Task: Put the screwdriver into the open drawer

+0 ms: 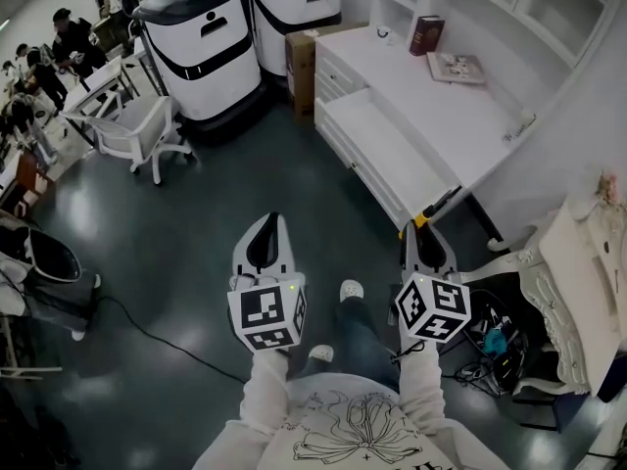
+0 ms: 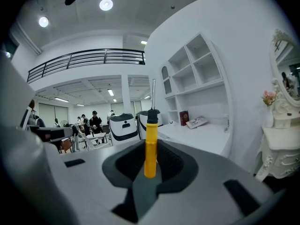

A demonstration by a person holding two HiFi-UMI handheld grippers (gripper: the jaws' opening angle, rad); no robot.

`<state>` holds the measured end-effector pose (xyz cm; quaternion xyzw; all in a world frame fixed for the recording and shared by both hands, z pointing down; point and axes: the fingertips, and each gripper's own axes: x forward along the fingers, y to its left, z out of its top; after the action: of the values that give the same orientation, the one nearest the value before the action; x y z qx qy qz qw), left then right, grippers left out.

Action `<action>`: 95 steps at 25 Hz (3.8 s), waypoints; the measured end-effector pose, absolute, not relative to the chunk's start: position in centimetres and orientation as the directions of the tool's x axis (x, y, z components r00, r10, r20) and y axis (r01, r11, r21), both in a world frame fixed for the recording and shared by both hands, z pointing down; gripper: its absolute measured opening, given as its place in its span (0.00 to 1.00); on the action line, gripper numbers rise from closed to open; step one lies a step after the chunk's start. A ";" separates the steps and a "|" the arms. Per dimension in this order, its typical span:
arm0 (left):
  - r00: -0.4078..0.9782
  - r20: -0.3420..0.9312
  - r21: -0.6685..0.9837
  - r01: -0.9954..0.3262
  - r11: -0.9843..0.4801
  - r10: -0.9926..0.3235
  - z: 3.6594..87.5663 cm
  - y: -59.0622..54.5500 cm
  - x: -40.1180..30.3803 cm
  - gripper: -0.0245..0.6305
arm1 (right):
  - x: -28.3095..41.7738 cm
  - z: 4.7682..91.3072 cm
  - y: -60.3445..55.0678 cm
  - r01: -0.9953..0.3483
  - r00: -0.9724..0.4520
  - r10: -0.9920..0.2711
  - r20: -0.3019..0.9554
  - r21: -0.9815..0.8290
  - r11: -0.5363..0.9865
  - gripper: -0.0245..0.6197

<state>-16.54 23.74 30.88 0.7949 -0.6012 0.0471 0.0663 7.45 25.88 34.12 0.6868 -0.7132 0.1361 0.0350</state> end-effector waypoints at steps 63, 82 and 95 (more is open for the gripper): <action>0.344 0.374 0.086 -0.938 -0.337 -0.861 41.3 -31.6 -5.2 0.05 | 17.0 46.3 -28.0 -0.997 -0.055 -0.856 0.515 -0.069 0.023 0.15; 0.358 0.555 0.142 -0.930 -0.338 -0.751 51.6 -33.2 -3.8 0.05 | 16.6 59.2 -29.5 -0.995 -0.094 -0.668 0.738 -0.088 0.042 0.15; 0.342 0.612 0.149 -0.935 -0.321 -0.713 56.0 -35.0 -2.2 0.05 | 17.6 70.2 -29.8 -0.988 -0.151 -0.473 0.868 -0.149 0.042 0.15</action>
<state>-2.19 -34.95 56.02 0.7809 -0.5276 0.2249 0.2473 17.57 -29.83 70.18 0.5658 -0.6456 0.3984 0.3230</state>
